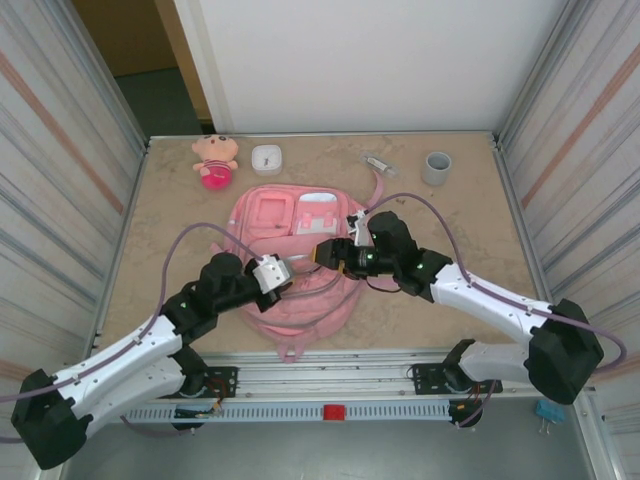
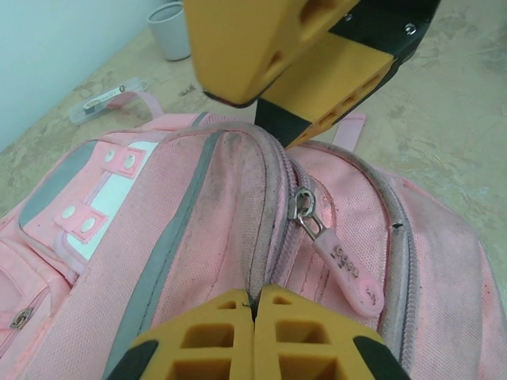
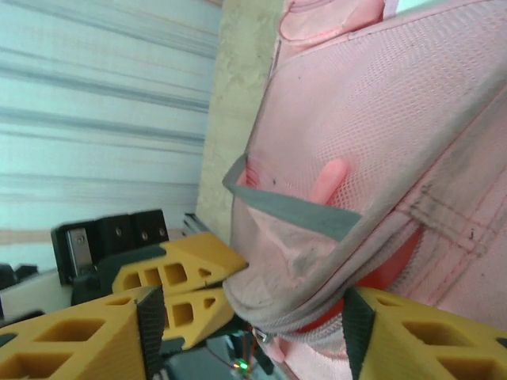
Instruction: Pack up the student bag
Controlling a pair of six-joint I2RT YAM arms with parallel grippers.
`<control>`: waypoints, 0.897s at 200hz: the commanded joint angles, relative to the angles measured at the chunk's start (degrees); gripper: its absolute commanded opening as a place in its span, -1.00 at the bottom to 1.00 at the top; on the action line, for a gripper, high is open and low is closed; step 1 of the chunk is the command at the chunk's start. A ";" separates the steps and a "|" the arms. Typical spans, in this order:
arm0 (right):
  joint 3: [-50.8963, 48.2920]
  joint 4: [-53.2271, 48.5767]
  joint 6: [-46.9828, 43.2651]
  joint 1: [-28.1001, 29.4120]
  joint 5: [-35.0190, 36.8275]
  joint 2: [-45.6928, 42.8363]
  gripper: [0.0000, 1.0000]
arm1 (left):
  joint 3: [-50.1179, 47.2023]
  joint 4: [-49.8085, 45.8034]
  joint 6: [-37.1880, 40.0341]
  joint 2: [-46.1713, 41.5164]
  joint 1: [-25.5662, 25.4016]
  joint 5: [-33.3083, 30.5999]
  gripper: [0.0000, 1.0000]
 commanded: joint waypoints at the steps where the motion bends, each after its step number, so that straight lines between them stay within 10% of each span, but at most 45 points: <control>1: -0.64 7.67 5.74 -1.13 1.97 2.74 0.16 | 0.61 5.62 1.06 -1.92 -0.44 6.05 -1.00; 34: 0.94 7.42 8.51 0.09 3.50 5.74 0.05 | -0.80 7.22 0.42 -2.22 -0.44 6.83 -1.00; 59: 0.39 8.25 9.41 0.90 7.11 6.02 -0.55 | -0.17 6.18 -0.82 -1.75 -0.44 5.71 -0.99; 87: -0.30 11.26 10.38 1.36 8.72 6.14 -0.84 | 2.35 2.69 -7.76 -0.66 -0.50 1.73 -0.46; 121: -0.34 10.26 8.80 2.91 12.45 4.92 -0.95 | 6.14 -1.81 -20.79 -1.97 -3.15 -4.70 -0.12; 179: -0.33 11.10 8.88 3.60 14.21 4.37 -0.97 | 11.29 -15.72 -35.83 -2.55 -11.68 -20.18 -0.09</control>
